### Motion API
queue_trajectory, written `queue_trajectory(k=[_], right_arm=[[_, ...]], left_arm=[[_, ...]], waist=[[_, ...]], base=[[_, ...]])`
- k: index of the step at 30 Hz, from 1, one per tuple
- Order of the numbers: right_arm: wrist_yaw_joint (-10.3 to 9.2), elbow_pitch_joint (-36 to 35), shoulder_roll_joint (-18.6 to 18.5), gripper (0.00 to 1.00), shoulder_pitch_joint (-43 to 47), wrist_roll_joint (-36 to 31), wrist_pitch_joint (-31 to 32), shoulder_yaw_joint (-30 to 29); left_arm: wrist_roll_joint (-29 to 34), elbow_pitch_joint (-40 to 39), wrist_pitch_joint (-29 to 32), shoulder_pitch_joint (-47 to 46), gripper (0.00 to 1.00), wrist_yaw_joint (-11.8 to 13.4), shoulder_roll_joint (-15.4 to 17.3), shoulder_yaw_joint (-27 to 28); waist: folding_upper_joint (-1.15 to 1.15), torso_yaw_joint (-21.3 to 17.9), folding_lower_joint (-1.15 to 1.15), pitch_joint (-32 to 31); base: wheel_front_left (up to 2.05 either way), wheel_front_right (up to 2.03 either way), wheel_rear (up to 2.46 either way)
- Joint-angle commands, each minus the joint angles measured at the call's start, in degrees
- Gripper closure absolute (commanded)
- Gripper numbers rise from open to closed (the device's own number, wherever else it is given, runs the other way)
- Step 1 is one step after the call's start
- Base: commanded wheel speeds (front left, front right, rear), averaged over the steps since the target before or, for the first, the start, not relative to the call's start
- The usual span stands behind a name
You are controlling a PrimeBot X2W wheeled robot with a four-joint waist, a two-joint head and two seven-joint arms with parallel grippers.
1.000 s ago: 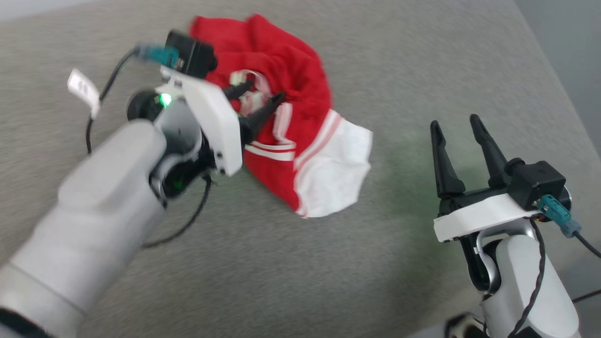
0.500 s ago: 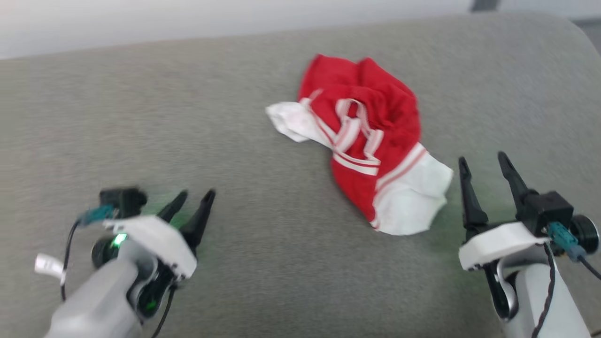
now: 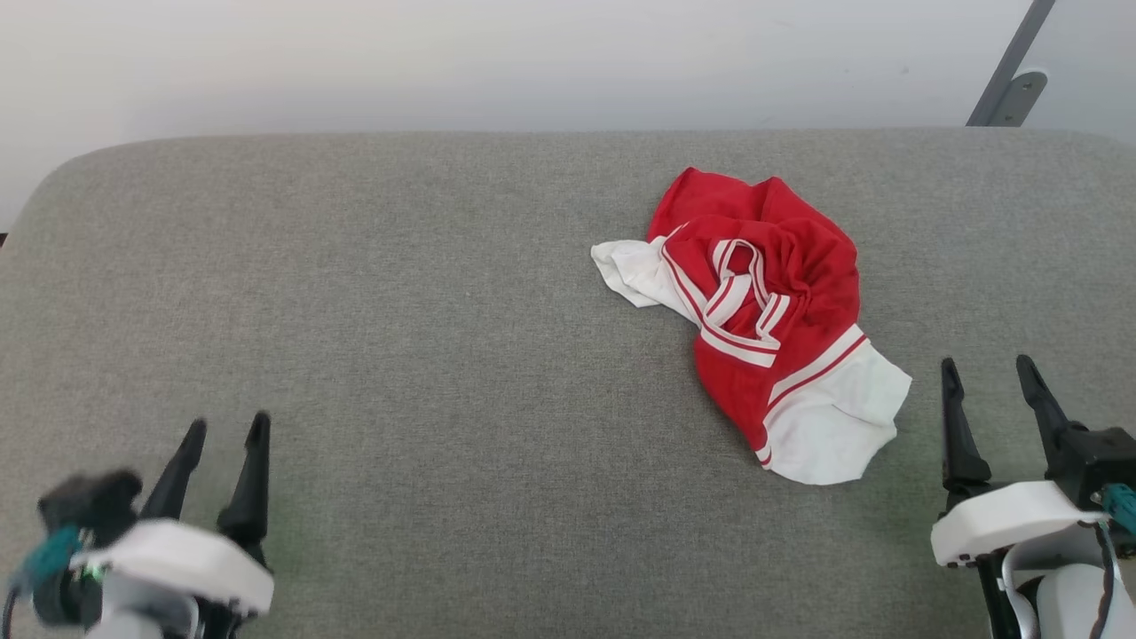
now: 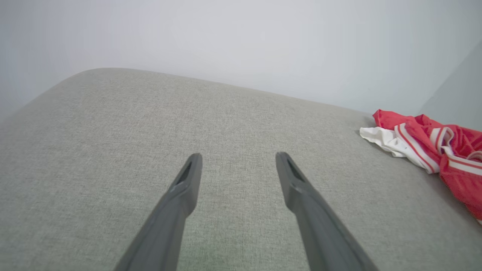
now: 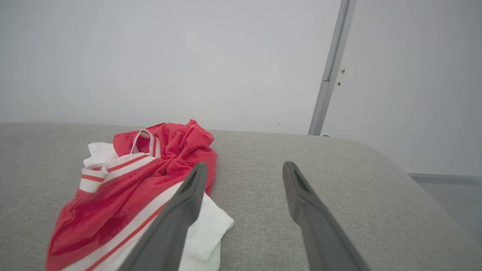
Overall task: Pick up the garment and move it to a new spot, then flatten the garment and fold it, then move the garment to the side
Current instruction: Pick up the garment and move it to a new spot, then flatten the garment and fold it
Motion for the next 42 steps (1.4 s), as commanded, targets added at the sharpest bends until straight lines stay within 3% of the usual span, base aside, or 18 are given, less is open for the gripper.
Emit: queue_trajectory(k=[1, 7, 14, 18, 27, 34, 42], right_arm=[[-0.04, -0.3, 0.0, 0.00, 0.5, 0.4, -0.3, -0.2], [-0.04, -1.6, 0.3, 0.00, 1.8, 0.6, -0.3, -0.4], [-0.04, -2.8, 0.8, 0.00, 1.2, 0.5, -0.3, 0.0], [-0.04, -2.7, 0.9, 0.00, 0.7, 0.4, -0.3, 0.4], [-0.04, -0.3, -0.3, 0.00, 0.3, 0.7, 1.1, 2.3], [-0.04, 0.2, -8.1, 0.00, -1.8, 5.2, 17.7, 10.3], [-0.04, -4.6, -18.2, 0.00, -6.2, 15.1, 43.0, 19.4]], left_arm=[[0.9, -0.8, -0.3, 1.3, 0.00, -0.2, -0.8, 1.1], [11.0, -8.3, -0.3, 8.6, 0.00, -2.0, -6.0, 12.5], [23.4, -15.7, -0.3, 10.8, 0.00, -3.2, -10.0, 18.5], [26.6, -16.7, -0.3, 11.5, 0.00, -3.7, -12.4, 20.1], [26.6, -16.4, -0.3, 11.8, 0.00, -3.8, -13.6, 19.2], [26.1, -16.8, -0.3, 10.2, 0.00, -3.7, -14.7, 16.8], [25.4, -16.0, -0.3, 7.6, 0.00, -3.7, -17.0, 13.9]], waist=[[0.00, 0.0, 0.00, -0.1], [0.00, -0.5, 0.00, -0.3], [0.00, -1.5, 0.00, 0.7], [0.00, -2.0, 0.00, 1.1], [0.00, -2.2, 0.00, 1.4], [0.00, -0.2, 0.00, 3.1], [0.00, 2.6, 0.00, 7.6]], base=[[0.00, 0.00, 0.00], [0.00, 0.00, 0.00], [0.00, 0.00, 0.00], [0.00, 0.00, 0.00], [0.00, 0.00, 0.00], [0.00, 0.00, 0.00], [0.00, 0.00, 0.00]])
